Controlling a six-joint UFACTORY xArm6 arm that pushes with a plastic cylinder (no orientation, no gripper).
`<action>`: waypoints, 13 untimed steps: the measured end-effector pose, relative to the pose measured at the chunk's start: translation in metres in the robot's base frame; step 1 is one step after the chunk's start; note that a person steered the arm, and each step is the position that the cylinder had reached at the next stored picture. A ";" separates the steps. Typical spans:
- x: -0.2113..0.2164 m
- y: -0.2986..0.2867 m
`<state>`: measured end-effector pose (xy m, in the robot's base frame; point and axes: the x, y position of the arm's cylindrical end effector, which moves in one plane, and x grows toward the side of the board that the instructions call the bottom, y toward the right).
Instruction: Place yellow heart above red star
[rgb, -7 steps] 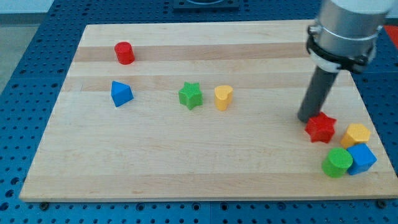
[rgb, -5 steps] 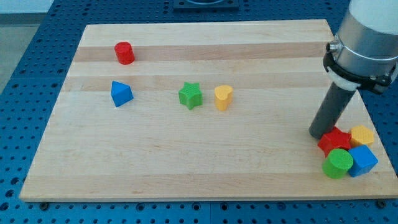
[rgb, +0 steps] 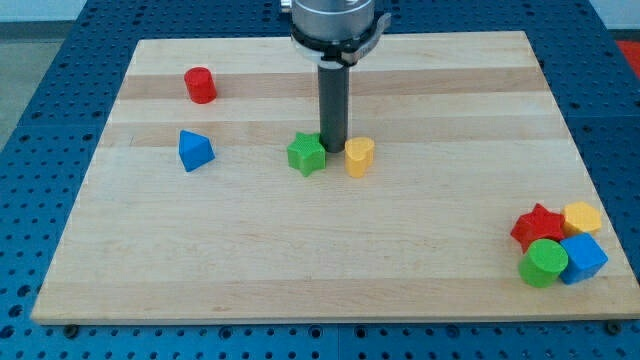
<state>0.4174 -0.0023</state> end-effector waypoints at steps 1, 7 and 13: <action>0.015 0.026; 0.047 0.079; 0.062 0.193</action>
<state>0.4793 0.1904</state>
